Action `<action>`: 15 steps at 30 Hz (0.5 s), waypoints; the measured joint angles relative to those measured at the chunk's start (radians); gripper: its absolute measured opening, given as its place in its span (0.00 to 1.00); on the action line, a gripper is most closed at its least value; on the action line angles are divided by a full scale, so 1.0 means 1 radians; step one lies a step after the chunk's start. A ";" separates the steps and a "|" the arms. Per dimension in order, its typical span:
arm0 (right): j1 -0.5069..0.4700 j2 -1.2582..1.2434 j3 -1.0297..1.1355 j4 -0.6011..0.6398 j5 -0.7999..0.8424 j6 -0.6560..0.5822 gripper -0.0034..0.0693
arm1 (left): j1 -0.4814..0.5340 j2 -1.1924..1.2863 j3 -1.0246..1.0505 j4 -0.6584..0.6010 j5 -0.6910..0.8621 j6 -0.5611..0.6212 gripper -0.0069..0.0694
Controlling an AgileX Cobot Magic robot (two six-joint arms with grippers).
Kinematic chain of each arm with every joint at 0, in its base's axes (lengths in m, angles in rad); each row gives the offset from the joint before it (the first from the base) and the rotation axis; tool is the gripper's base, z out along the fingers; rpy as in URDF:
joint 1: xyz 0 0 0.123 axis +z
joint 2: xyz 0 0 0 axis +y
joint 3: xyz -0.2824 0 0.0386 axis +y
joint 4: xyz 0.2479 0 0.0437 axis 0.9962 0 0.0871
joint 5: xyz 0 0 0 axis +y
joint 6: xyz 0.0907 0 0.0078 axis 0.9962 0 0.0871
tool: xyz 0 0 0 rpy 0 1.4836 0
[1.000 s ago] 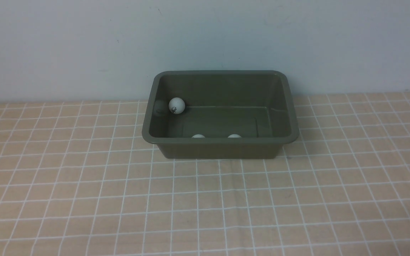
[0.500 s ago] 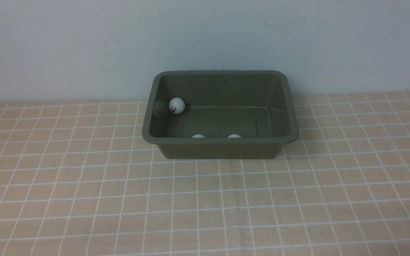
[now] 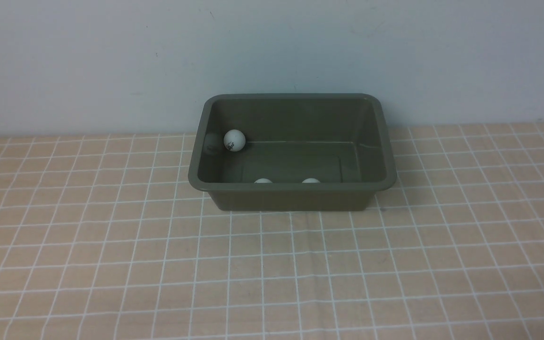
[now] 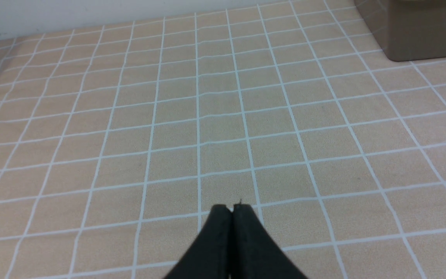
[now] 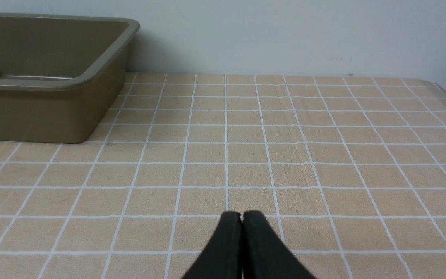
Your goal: Put the table tennis balls into the box on the light coffee tablecloth.
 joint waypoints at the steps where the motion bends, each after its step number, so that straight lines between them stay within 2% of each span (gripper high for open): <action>1: 0.000 0.000 0.000 0.000 0.000 0.000 0.03 | 0.000 0.000 0.000 0.000 0.000 0.000 0.00; 15: 0.000 0.000 0.000 0.000 0.000 0.000 0.03 | 0.000 0.000 0.000 0.000 0.000 0.000 0.00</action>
